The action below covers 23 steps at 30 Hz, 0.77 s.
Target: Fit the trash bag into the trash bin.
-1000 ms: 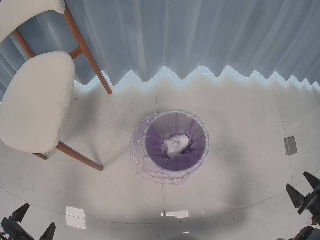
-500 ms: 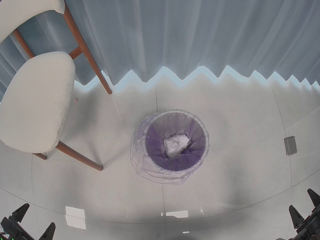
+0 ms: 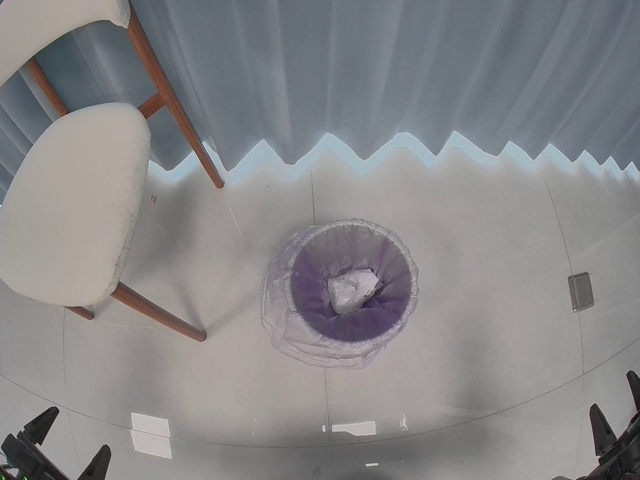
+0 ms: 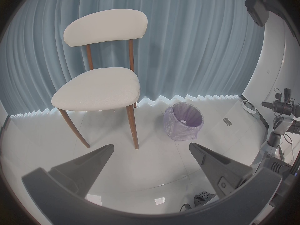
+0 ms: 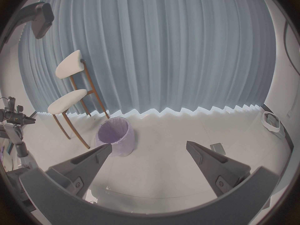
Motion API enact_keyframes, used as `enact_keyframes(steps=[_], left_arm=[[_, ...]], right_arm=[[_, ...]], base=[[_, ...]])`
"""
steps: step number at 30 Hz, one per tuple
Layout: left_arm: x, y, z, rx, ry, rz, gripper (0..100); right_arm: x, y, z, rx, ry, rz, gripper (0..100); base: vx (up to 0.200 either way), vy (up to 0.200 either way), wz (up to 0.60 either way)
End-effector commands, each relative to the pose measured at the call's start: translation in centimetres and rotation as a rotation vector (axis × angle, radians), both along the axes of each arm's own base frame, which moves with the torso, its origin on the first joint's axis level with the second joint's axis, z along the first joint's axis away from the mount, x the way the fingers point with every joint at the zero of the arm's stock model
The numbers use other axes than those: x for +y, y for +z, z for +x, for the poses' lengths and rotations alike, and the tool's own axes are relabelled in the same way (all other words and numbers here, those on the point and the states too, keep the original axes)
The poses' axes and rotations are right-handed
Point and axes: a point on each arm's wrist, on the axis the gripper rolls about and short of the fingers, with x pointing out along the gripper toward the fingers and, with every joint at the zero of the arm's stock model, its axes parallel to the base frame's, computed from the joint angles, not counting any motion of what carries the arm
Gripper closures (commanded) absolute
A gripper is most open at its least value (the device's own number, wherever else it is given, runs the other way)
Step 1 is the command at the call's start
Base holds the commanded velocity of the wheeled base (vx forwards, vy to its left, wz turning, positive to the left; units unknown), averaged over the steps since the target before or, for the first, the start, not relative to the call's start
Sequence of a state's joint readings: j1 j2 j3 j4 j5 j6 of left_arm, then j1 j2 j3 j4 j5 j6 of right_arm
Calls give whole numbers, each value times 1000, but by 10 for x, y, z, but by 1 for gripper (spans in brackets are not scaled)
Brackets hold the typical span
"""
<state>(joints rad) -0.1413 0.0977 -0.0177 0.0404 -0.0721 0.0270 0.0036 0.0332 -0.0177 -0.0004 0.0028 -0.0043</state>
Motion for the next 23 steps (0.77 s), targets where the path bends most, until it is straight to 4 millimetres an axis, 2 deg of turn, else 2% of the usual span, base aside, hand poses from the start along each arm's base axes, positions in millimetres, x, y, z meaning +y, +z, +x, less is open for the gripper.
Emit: enact_keyframes(steps=[1, 12, 15, 16, 18, 23], left_arm=[[0, -5, 1, 19, -1, 3, 0], [0, -5, 1, 19, 17, -10, 0], [-1, -5, 1, 15, 103, -8, 0], [-3, -5, -2, -20, 197, -6, 0], [-2, -7, -6, -79, 129, -7, 0], [-2, -7, -6, -84, 133, 6, 0]], right_arm=[[0, -5, -1, -15, -14, 6, 0], [0, -5, -1, -17, -26, 6, 0], [0, -5, -1, -17, -26, 6, 0], [0, -5, -1, -17, -25, 4, 0], [0, -5, -1, -17, -25, 3, 0], [0, -5, -1, -17, -25, 3, 0]], base=[[0, 0, 0], [0, 0, 0], [0, 0, 0], [0, 0, 0], [0, 0, 0], [0, 0, 0]])
